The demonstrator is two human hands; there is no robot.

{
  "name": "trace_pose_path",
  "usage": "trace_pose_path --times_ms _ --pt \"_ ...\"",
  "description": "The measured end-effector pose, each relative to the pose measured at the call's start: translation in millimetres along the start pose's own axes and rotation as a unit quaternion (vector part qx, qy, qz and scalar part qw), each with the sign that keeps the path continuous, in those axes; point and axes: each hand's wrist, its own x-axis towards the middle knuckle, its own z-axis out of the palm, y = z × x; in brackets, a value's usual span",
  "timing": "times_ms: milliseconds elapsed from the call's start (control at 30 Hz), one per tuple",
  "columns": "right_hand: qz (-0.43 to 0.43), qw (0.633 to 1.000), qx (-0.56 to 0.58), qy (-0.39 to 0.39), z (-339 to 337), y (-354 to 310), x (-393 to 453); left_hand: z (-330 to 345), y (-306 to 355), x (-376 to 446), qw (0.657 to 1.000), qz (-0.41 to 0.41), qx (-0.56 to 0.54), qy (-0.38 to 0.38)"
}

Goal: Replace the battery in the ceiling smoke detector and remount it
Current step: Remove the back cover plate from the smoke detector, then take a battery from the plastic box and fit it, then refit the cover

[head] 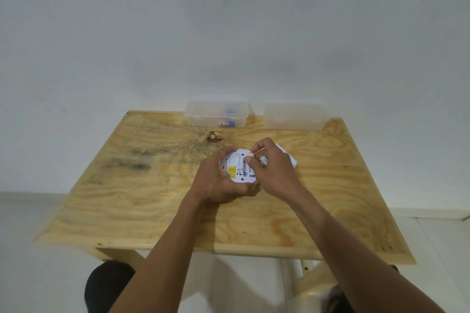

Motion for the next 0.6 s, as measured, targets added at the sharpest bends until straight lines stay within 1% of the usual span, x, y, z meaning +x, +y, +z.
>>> trace_pose_path --times_ms 100,167,200,233,267,333,367,400,433,500,600 --pt "0.015 0.999 0.038 0.015 0.3 -1.5 1.0 -0.8 0.6 -0.3 1.0 0.004 0.011 -0.004" --pt "0.051 0.991 0.117 0.039 -1.8 -4.4 3.7 -1.6 0.3 0.2 1.0 0.001 0.012 -0.007" --pt "0.083 0.98 0.174 0.053 -3.6 -5.9 6.3 -2.0 0.4 0.4 1.0 0.001 0.014 -0.008" --pt "0.124 0.961 0.238 0.065 -6.0 -8.0 9.1 -2.3 0.1 0.6 1.0 0.0 0.015 -0.009" --pt "0.168 0.935 0.304 0.074 -9.1 -10.7 11.9 -2.4 -0.1 0.4 1.0 0.0 0.015 -0.011" --pt "0.243 0.873 0.414 0.084 -16.3 -16.4 15.3 -2.5 -1.7 0.8 1.0 -0.001 0.017 -0.017" --pt "0.267 0.85 0.445 0.087 -19.2 -17.5 16.6 -2.5 -2.9 1.7 1.0 0.001 0.018 -0.02" --pt "0.279 0.838 0.46 0.09 -21.0 -17.6 17.0 -2.3 -4.6 2.8 1.0 0.003 0.017 -0.021" --pt "0.282 0.835 0.462 0.096 -22.0 -16.9 16.7 -2.5 -6.1 3.5 1.0 0.003 0.012 -0.022" --pt "0.273 0.845 0.445 0.115 -23.1 -13.2 16.9 -3.6 -8.7 4.3 1.0 0.003 -0.002 -0.028" --pt "0.245 0.877 0.392 0.13 -30.3 -5.3 18.7 -3.7 -13.7 7.1 0.999 0.004 -0.042 -0.028"
